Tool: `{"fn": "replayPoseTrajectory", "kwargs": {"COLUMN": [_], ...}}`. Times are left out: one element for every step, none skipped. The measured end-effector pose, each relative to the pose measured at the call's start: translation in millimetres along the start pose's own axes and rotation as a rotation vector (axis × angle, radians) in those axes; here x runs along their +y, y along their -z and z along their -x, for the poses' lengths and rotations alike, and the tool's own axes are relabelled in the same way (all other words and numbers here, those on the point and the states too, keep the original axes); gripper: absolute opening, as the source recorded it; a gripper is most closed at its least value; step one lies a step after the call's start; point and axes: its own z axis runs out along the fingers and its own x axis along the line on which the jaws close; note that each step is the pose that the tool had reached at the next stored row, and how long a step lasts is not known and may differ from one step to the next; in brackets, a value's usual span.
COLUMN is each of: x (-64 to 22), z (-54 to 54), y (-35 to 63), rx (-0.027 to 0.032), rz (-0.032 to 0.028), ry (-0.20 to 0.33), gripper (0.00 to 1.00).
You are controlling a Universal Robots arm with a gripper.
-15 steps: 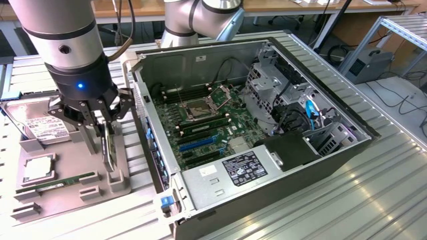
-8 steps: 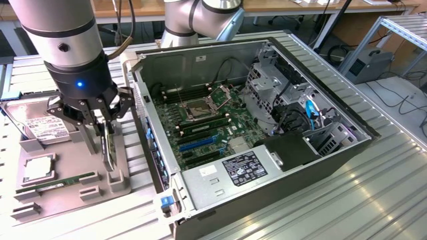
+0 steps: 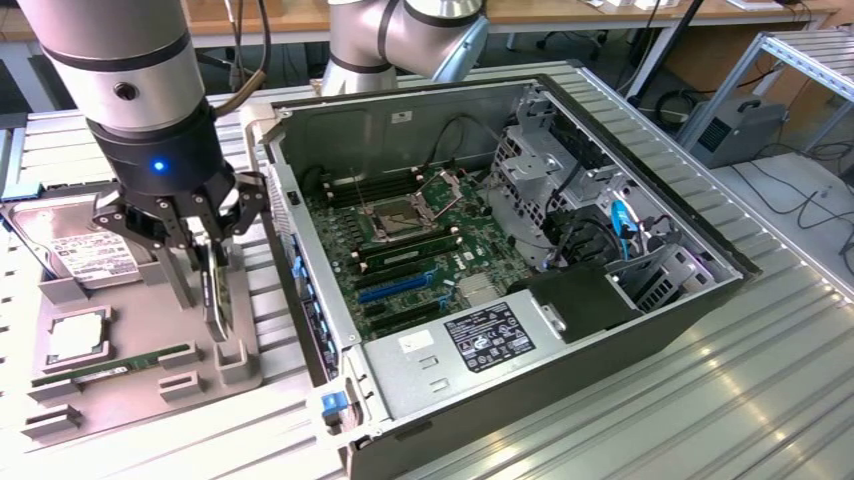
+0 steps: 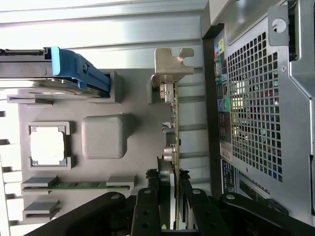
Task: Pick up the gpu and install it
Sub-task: 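Pick up the gpu and move the gpu toward the slot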
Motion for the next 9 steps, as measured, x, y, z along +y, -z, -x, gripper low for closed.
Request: {"fn": "replayPoseTrajectory", "kwargs": {"x": [0.0, 0.0, 0.0, 0.0, 0.0, 0.0, 0.0, 0.0, 0.0], "z": [0.0, 0.0, 0.0, 0.1, 0.1, 0.1, 0.1, 0.1, 0.1], "y": [0.3, 0.5, 0.8, 1.1, 1.4, 1.8, 2.2, 2.4, 3.1], "rx": [0.0, 0.0, 0.0, 0.0, 0.0, 0.0, -0.0001, 0.0, 0.0001], "rz": [0.0, 0.0, 0.0, -0.0001, -0.0001, 0.0, 0.0001, 0.0, 0.0], "ry": [0.0, 0.0, 0.0, 0.0, 0.0, 0.0, 0.0, 0.0, 0.0], "gripper": [0.27, 0.27, 0.27, 0.27, 0.27, 0.27, 0.27, 0.27, 0.27]}}
